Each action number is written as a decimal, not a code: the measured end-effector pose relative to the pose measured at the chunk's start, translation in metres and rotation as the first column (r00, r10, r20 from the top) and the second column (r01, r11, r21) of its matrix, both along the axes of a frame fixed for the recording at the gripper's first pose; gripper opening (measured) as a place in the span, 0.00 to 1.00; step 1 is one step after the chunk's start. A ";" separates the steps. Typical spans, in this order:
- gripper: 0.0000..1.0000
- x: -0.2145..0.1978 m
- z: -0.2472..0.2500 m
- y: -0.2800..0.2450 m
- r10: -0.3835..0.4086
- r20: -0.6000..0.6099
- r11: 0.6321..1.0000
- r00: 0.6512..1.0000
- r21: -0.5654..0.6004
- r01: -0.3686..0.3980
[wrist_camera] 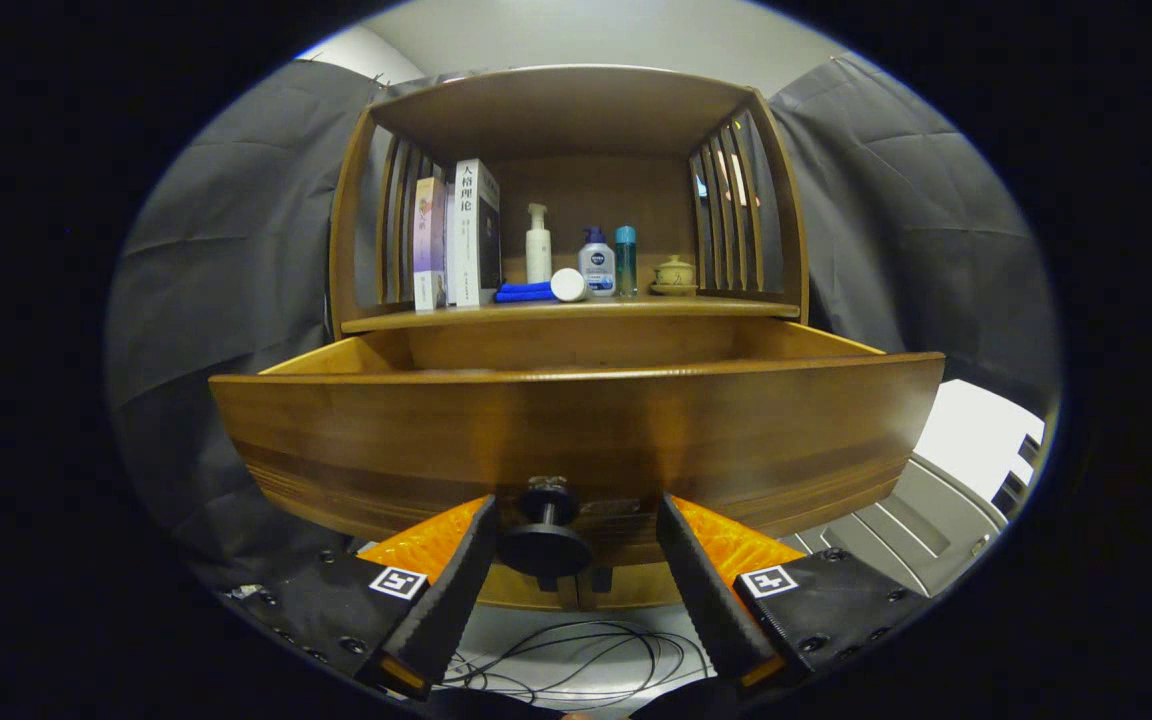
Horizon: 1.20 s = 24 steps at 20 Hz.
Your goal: Pull open the drawer, take out the items inside it, and place them on the countertop above the cabinet.
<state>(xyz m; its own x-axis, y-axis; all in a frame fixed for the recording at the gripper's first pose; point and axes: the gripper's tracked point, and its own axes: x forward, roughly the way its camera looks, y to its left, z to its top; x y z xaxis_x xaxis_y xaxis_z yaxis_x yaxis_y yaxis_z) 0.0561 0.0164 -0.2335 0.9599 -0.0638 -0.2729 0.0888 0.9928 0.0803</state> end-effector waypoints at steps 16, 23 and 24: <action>0.98 0.035 0.018 0.006 0.017 0.064 1.000 0.998 0.018 -0.018; 0.98 0.085 0.026 0.005 -0.007 0.052 1.000 0.999 0.020 0.006; 0.98 0.093 0.025 0.005 -0.009 0.043 1.000 0.999 0.022 0.008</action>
